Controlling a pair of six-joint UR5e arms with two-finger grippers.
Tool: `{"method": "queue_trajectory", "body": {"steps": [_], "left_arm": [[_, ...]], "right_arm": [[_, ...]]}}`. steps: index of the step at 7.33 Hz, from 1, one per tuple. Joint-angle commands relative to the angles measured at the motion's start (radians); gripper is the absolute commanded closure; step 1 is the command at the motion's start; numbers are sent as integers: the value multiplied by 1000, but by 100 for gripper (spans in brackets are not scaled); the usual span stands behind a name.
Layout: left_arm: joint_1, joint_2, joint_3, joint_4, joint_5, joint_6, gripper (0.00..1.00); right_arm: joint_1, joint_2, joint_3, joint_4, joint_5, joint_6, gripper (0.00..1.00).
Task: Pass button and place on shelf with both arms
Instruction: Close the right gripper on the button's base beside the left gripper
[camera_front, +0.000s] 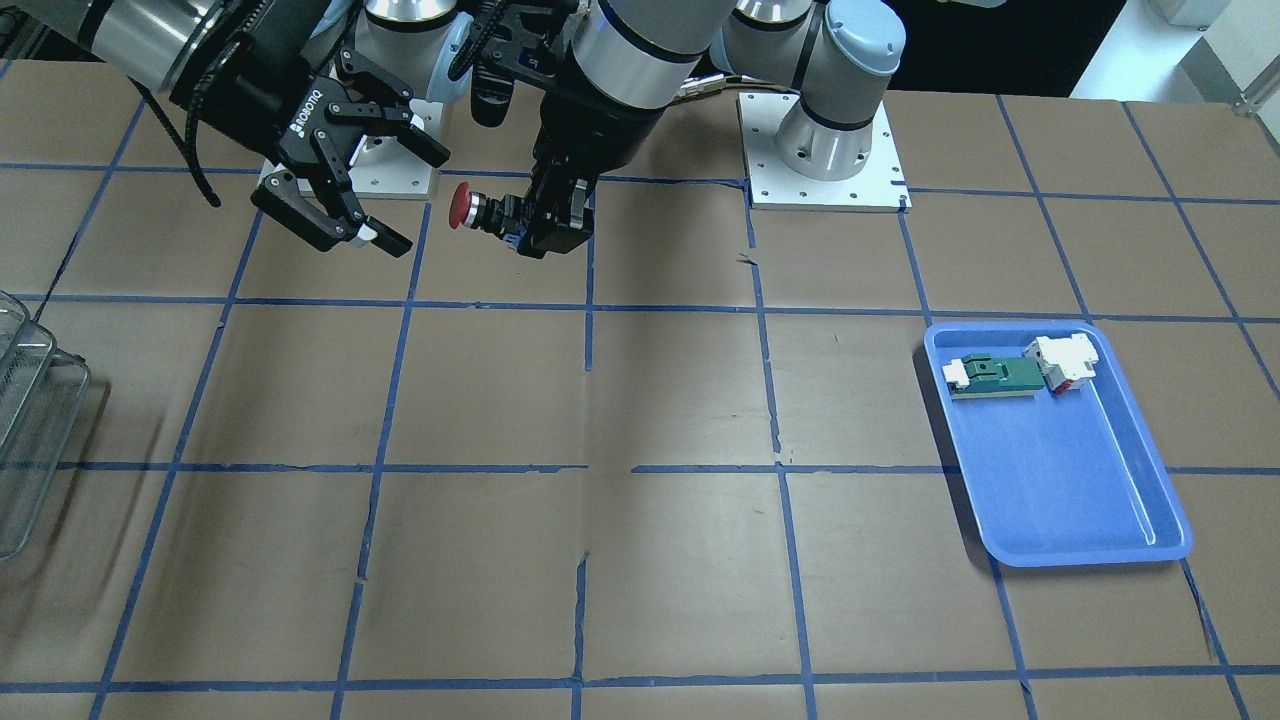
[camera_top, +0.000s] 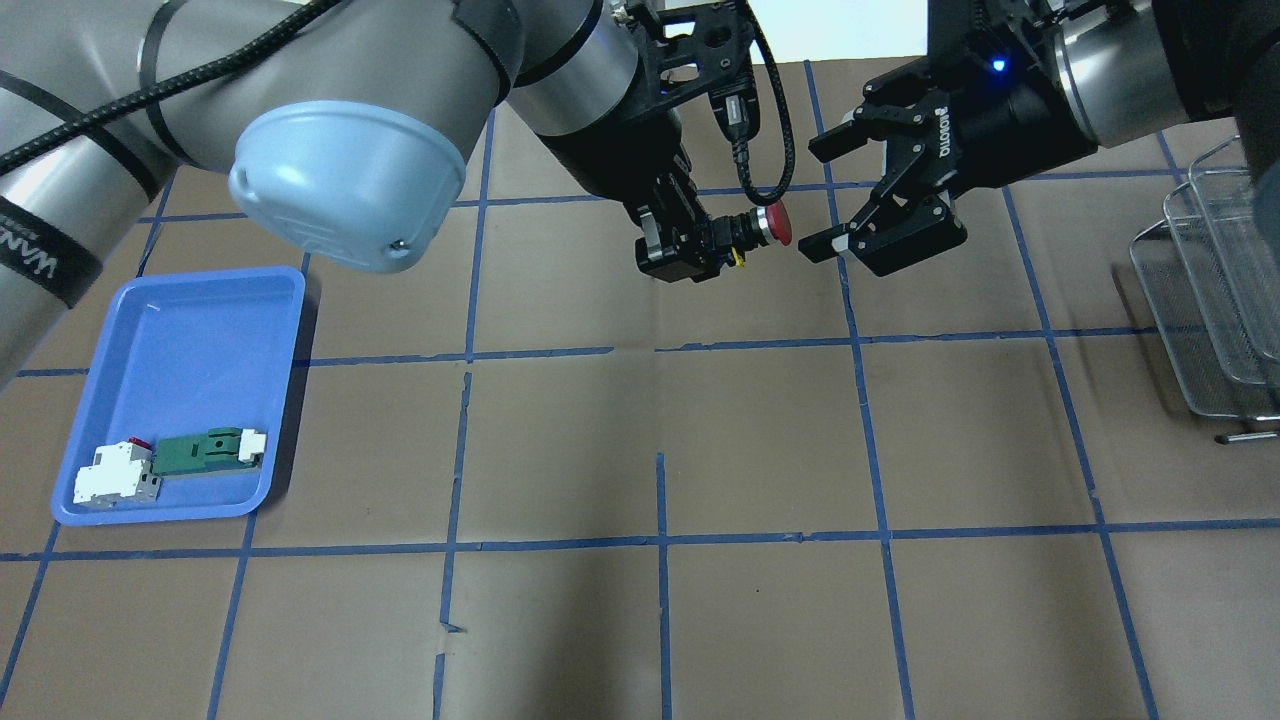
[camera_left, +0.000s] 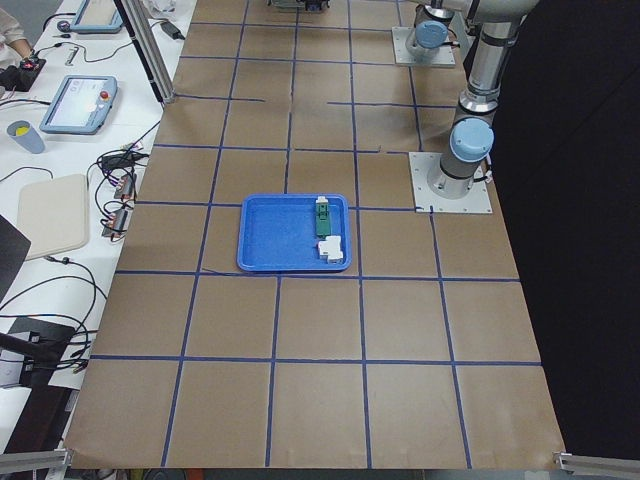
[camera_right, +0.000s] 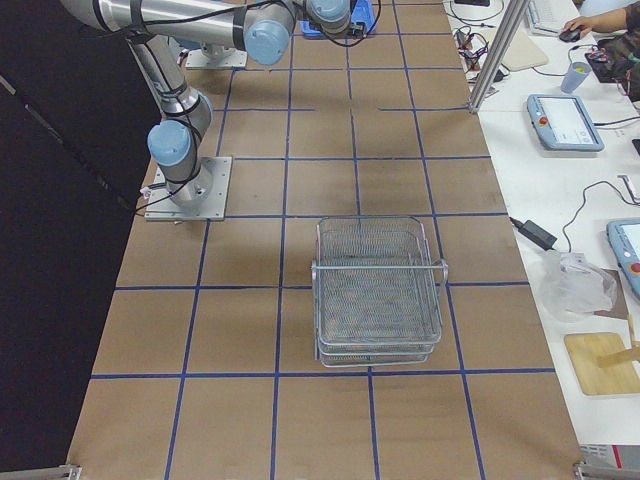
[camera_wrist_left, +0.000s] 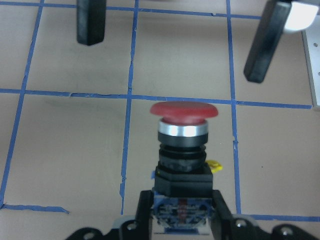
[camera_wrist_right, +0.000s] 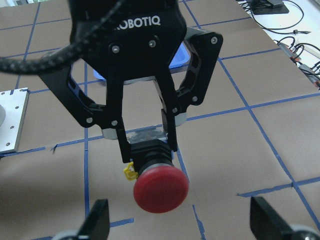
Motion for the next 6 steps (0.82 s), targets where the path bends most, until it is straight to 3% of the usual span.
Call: {"method": "queue_trajectory", "body": {"steps": [1,6], "left_arm": [[1,1,0,0,-1,0,100],[1,13,-1,0,-2,1,100]], "right_arm": [[35,-1,0,5,2,-5,0],[60,1,3,22,3,-2,0]]}}
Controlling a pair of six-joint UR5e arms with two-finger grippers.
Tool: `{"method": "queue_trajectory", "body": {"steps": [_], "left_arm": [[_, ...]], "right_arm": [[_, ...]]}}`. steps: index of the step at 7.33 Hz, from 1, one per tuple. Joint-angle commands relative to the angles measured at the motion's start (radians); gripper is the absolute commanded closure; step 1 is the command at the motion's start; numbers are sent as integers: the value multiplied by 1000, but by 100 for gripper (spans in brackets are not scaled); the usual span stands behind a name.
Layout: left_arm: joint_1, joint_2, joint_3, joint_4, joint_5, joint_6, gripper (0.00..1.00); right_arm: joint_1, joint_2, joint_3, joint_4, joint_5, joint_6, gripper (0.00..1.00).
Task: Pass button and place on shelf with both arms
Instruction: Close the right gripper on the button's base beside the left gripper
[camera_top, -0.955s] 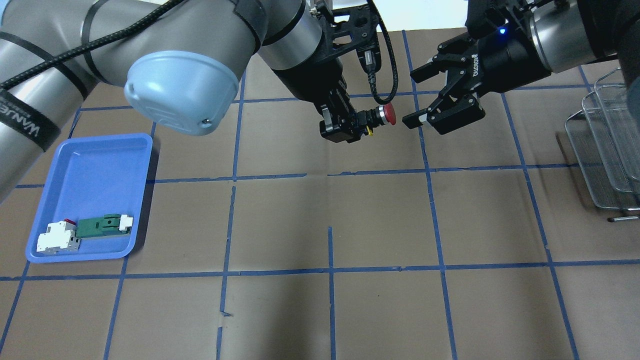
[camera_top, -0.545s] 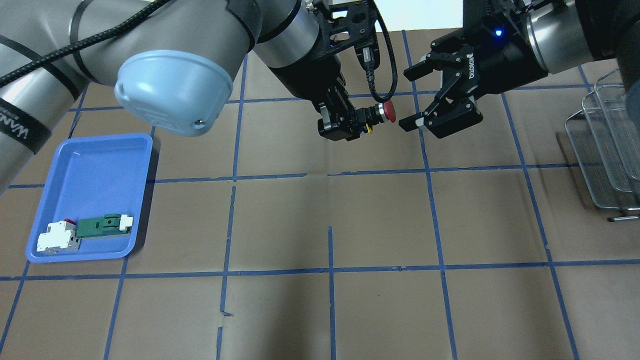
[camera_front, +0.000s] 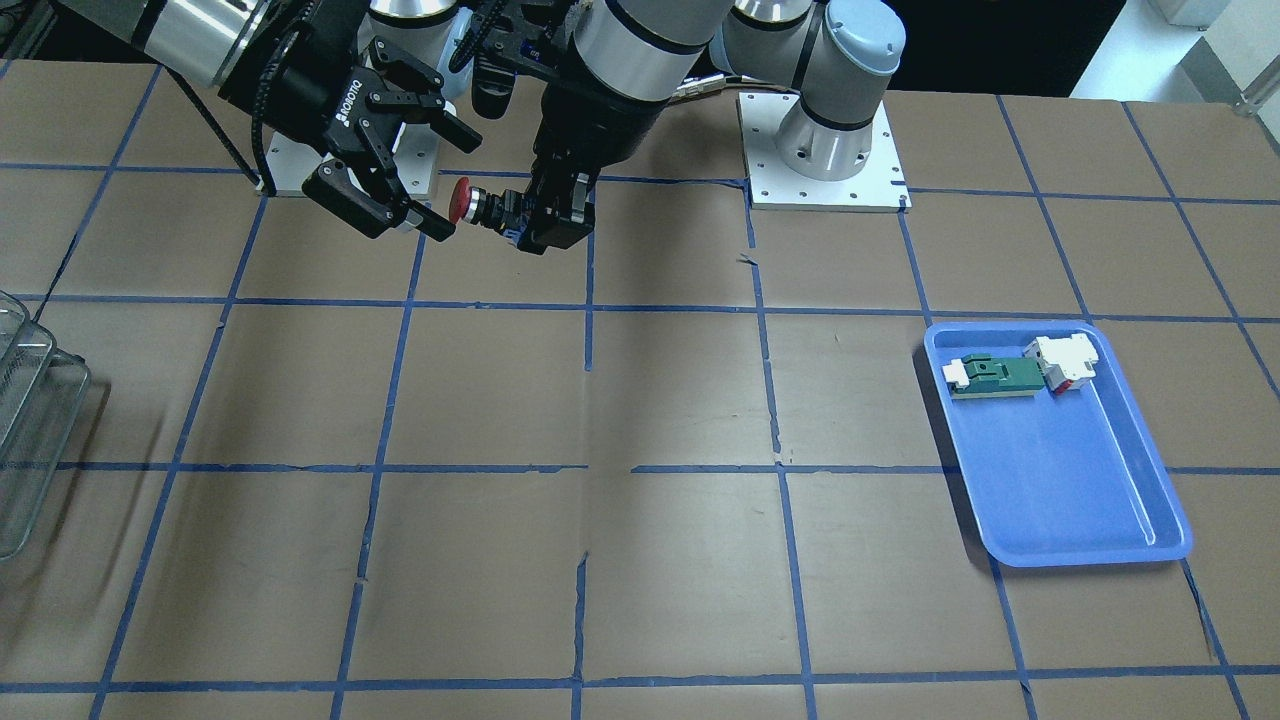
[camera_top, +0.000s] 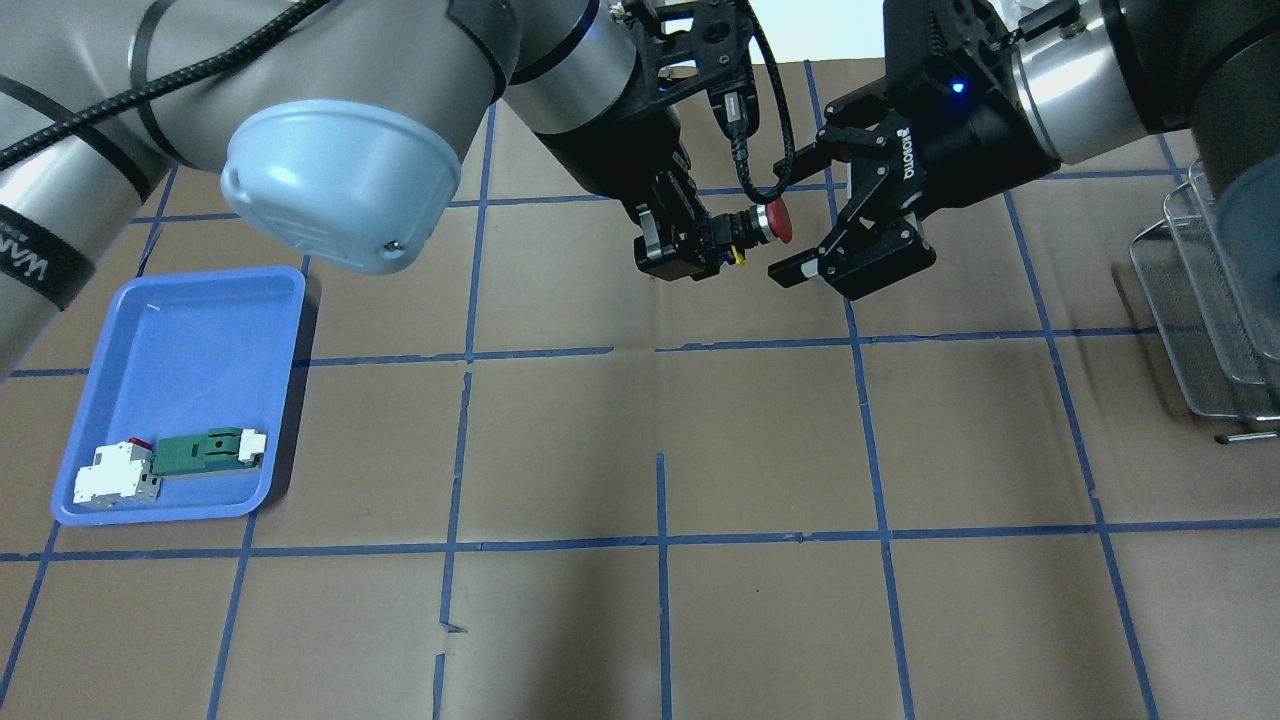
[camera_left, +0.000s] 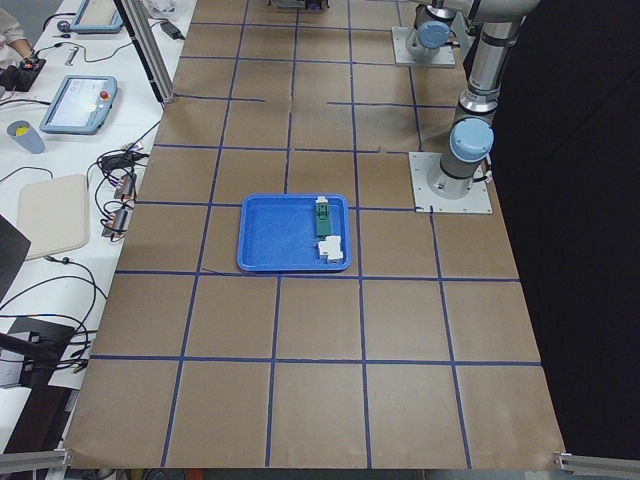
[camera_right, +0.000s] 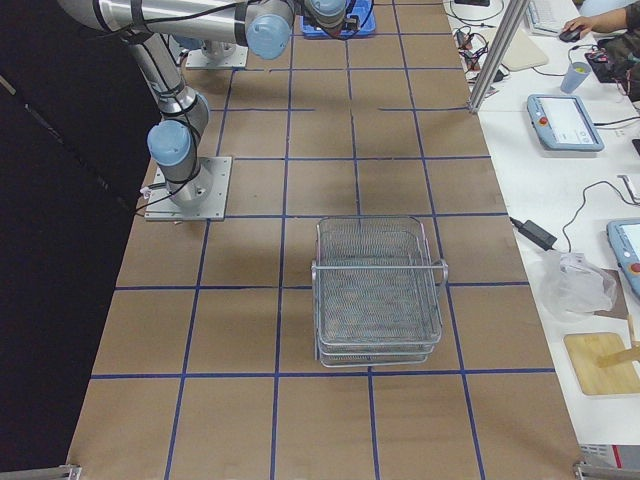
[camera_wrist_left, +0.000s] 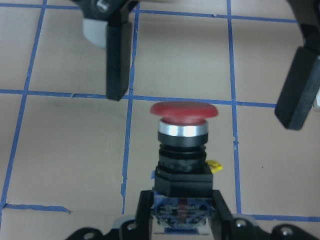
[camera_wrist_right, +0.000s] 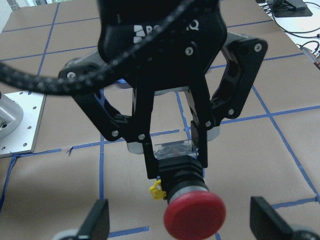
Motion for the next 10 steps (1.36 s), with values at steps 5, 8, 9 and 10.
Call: {"method": "queue_trajectory", "body": {"steps": [5,8,9,10], "left_arm": [[-3,36,-28,-2,-1,3,100],[-3,44,-30,-9,2,3,100],[-3,44,-30,-11,2,3,100],[-3,44,-30,-11,2,3,100]], "right_arm": [[31,0,0,8,-3,7,5],[31,0,-1,8,-6,7,66],[31,0,-1,8,-6,6,80],[31,0,-1,8,-9,6,90]]}}
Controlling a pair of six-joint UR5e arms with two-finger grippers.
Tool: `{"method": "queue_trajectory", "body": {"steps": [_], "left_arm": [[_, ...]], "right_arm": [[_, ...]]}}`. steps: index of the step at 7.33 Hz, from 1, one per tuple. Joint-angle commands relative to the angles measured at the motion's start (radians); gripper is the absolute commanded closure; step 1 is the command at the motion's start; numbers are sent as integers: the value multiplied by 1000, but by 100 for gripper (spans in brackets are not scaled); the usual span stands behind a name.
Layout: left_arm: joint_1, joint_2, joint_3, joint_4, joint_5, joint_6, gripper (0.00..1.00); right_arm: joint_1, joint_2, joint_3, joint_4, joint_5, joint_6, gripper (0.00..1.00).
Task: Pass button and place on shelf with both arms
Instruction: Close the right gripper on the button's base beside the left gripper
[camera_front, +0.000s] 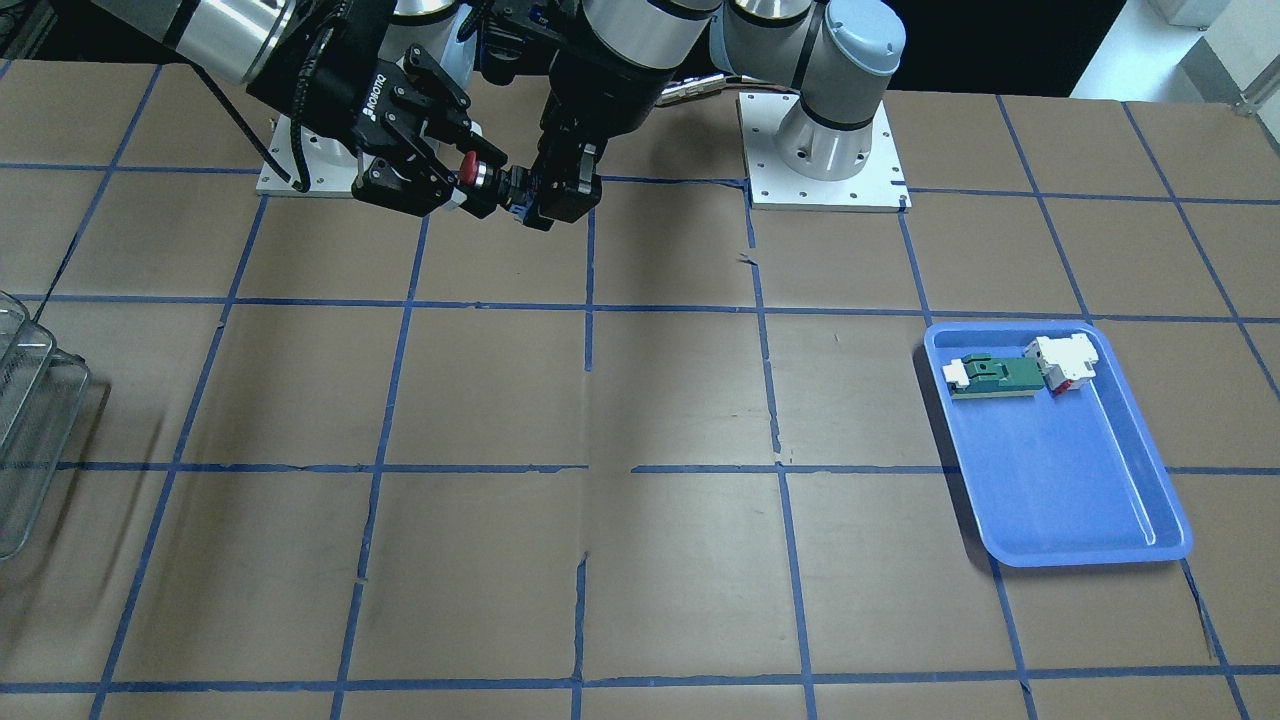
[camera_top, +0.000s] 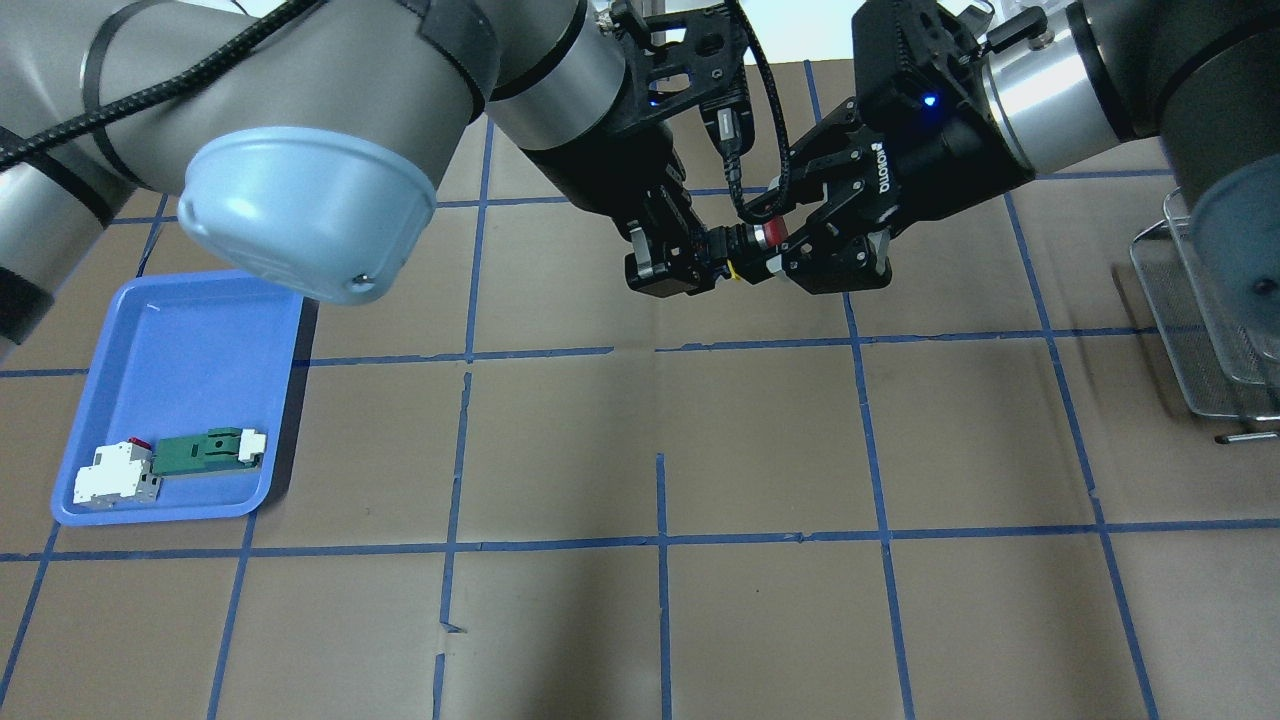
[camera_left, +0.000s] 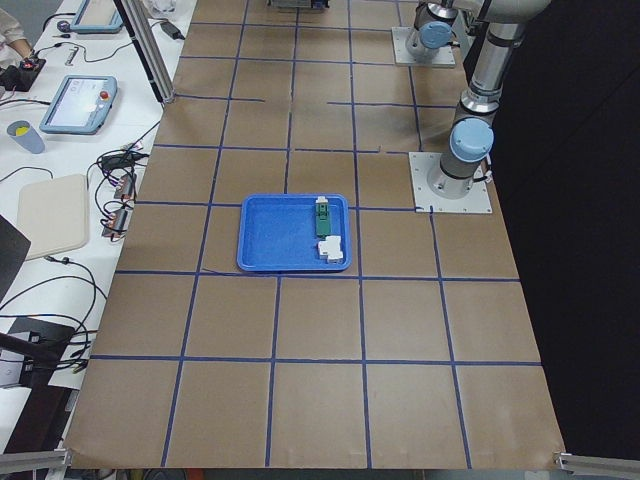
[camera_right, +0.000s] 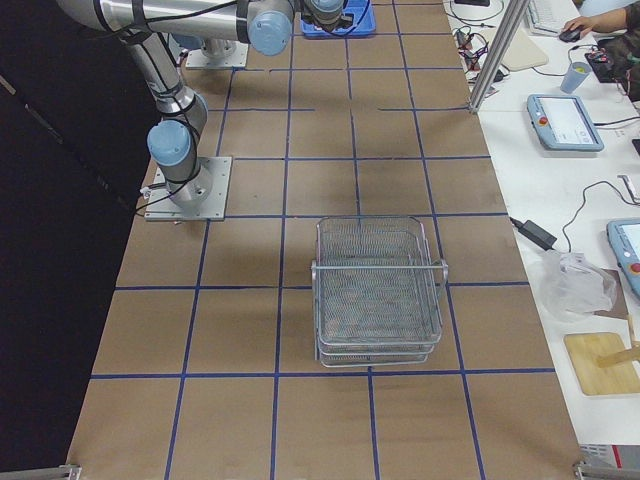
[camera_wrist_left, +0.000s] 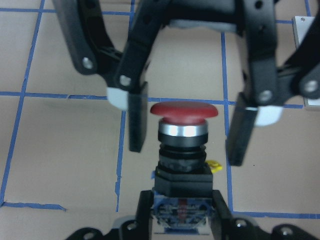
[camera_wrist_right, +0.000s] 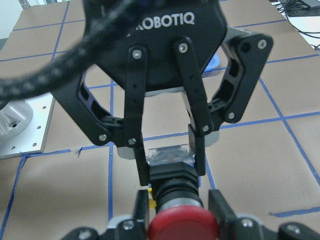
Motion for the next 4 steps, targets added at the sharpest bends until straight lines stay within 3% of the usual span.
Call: {"method": "queue_trajectory", "body": {"steps": [1,2,3,4], "left_arm": [[0,0,0,-2,2,0,100],[0,0,0,0,10,-3,100],[0,2,1,-5,13,-5,60],[0,2,1,-9,16,-5,2]], "right_arm": [[0,0,0,0,-8,-2,100],[0,0,-2,0,-9,-1,100],[0,1,-2,0,-9,-1,100],[0,1,-2,-2,-17,-1,100]]}}
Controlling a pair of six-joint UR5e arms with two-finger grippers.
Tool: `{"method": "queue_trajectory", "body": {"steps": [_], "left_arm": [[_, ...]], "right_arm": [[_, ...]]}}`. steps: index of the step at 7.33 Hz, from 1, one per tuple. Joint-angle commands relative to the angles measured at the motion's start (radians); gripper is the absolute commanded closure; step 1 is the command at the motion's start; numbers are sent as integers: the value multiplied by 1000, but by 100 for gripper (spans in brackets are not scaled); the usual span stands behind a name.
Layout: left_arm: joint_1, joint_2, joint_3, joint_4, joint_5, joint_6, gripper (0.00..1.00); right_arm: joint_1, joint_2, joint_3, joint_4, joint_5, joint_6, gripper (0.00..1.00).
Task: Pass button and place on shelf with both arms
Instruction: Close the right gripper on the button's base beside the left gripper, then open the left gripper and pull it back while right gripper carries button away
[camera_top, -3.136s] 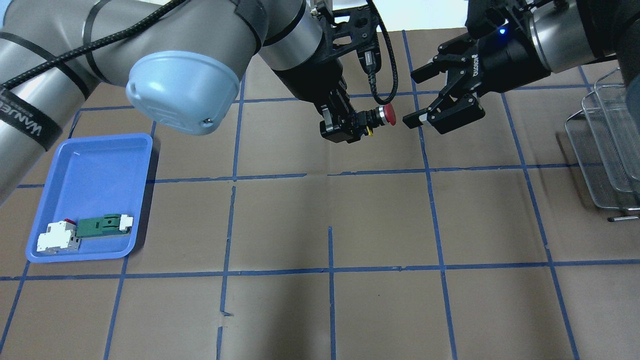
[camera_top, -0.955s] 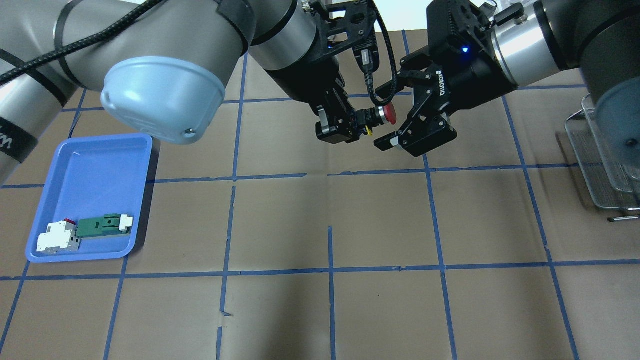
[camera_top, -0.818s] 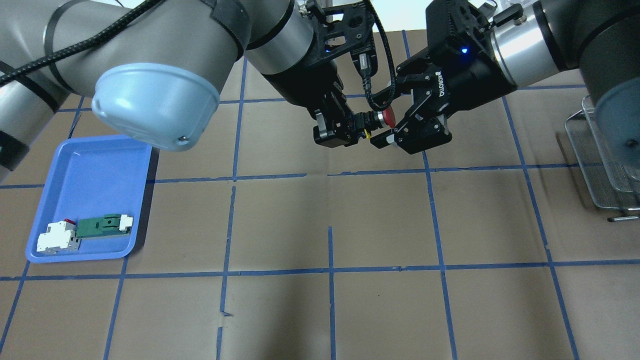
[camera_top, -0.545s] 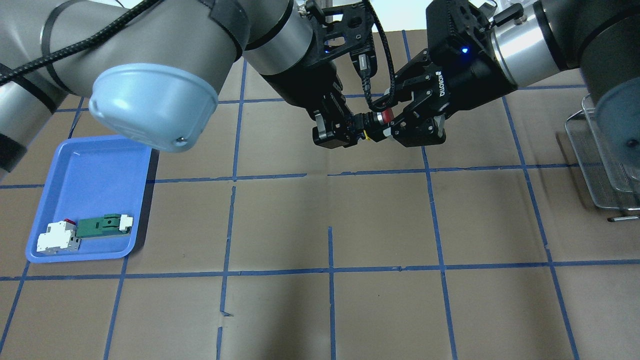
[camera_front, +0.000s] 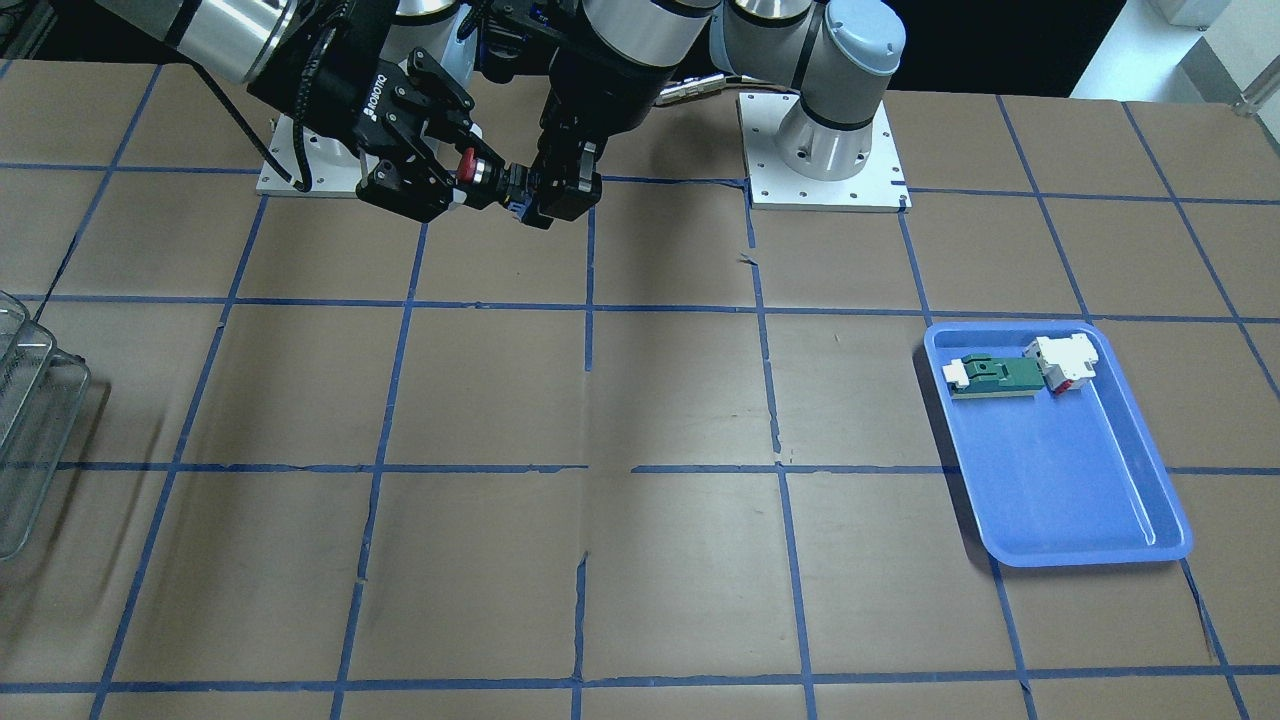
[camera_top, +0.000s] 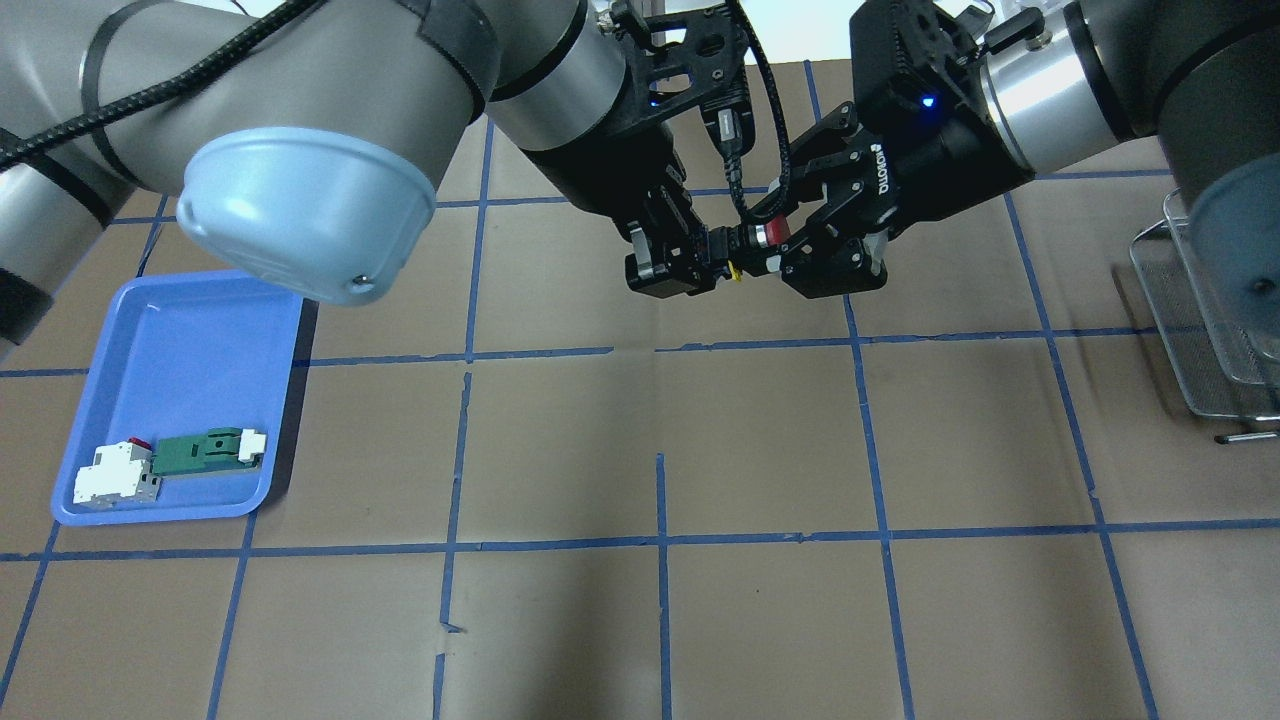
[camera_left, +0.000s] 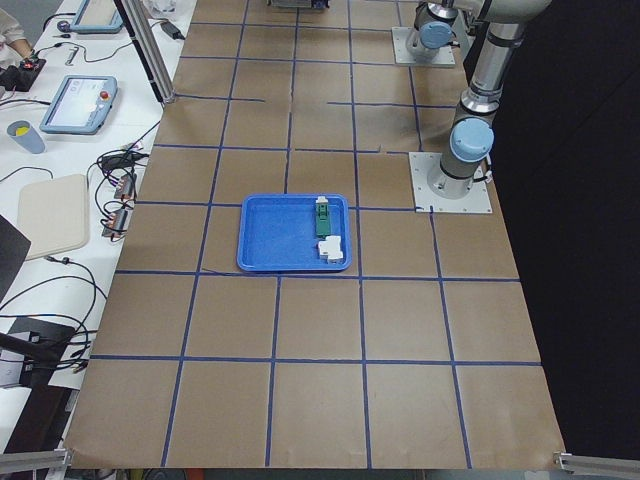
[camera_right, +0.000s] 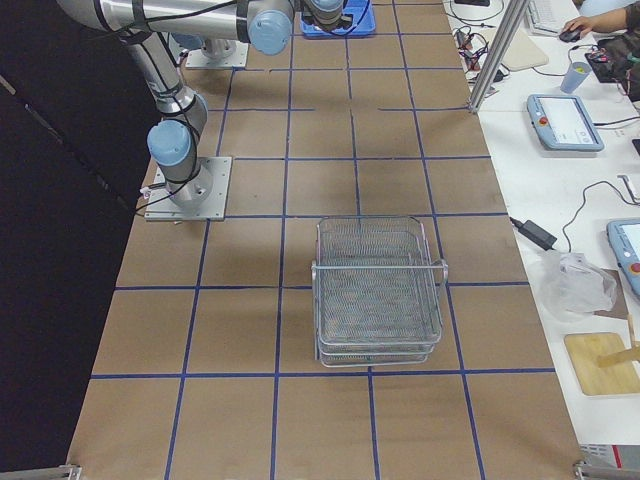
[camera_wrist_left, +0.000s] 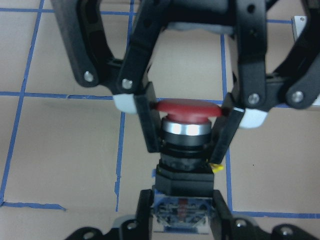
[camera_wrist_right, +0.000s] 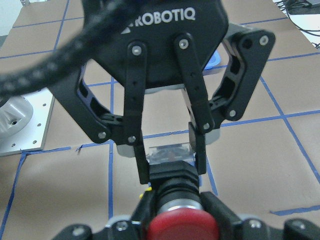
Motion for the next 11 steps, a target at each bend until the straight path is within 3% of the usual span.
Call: {"method": "queue_trajectory", "body": {"steps": [1,5,6,8,9,10,11], "left_arm": [[0,1,1,-6,13,1,0],[6,25,-1,-8,41,-1,0],[11,39,1,-40,91,-1,0],[73,89,1,-197,223,-1,0],[148,103,-1,-242,242,-2,0],[218,111,-2,-252,246,-95,0],[263,117,-4,-256,328,-211,0]], "right_arm": [[0,2,-3,-1,-12,-1,100],[-9,8,-9,0,-15,0,100],[-15,8,-11,-3,-56,0,100],[-40,13,-22,-9,-171,11,100],[-84,15,-52,-6,-245,11,100],[-138,15,-83,2,-343,37,100],[-162,16,-100,8,-424,70,100]]}}
